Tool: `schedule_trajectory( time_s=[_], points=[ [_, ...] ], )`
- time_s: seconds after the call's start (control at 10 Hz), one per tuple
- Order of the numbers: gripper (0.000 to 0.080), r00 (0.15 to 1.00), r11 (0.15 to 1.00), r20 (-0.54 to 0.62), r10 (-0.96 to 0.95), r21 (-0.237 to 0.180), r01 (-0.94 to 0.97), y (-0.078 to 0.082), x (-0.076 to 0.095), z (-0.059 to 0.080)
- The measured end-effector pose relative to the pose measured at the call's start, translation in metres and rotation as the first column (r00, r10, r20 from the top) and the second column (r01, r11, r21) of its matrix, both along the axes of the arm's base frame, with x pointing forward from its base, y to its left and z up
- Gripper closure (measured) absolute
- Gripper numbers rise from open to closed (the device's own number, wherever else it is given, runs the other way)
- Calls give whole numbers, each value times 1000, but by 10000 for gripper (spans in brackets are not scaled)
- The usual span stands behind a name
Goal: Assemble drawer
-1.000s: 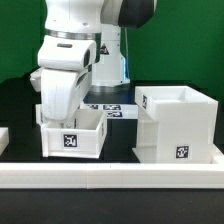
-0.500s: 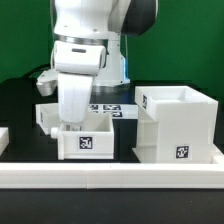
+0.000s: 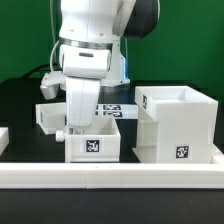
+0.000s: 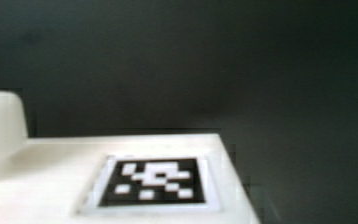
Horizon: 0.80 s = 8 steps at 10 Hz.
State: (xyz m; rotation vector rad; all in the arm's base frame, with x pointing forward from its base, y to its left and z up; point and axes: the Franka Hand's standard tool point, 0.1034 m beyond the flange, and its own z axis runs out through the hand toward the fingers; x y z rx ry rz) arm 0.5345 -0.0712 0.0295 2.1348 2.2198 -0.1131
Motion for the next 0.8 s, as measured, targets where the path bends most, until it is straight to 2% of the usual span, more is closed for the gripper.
schedule_trajectory(
  time_s=[0.4, 0.8],
  points=[
    [757, 1000, 1000, -8, 28, 9, -28, 20, 1, -7],
    [757, 1000, 1000, -12, 27, 8, -27, 18, 0, -8]
  ],
)
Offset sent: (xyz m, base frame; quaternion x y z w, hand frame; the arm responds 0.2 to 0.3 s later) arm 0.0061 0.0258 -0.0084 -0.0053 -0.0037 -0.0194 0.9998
